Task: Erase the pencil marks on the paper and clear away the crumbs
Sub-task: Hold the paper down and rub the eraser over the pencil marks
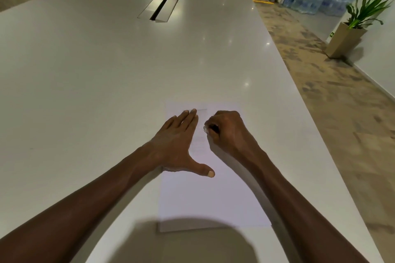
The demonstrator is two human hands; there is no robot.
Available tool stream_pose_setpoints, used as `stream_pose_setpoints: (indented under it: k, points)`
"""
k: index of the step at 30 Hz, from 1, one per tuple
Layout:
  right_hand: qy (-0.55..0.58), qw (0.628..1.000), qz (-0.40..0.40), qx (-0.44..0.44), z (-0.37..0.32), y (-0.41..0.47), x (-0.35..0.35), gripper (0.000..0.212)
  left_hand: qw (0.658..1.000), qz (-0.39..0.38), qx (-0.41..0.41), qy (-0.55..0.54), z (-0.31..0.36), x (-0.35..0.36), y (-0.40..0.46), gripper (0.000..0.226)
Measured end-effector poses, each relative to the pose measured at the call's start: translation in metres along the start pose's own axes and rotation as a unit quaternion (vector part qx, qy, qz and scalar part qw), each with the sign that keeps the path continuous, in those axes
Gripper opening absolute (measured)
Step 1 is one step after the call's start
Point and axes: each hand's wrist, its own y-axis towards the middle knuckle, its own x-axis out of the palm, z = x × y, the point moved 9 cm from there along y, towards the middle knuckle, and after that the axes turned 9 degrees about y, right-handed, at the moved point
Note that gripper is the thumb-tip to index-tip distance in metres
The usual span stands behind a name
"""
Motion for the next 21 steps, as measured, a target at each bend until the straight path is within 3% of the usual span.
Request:
stream_pose_setpoints:
  k: [10, 21]
  points:
    - [0.023, 0.999, -0.042, -0.017, -0.032, -0.063, -0.001, 0.021, 1.000, -0.003, 0.005, 0.012, 0.000, 0.001, 0.001, 0.150]
    - [-0.015, 1.000, -0.013, -0.008, 0.000, 0.014, 0.004, 0.027, 1.000, -0.001, -0.003, -0.002, 0.001, 0.001, 0.000, 0.151]
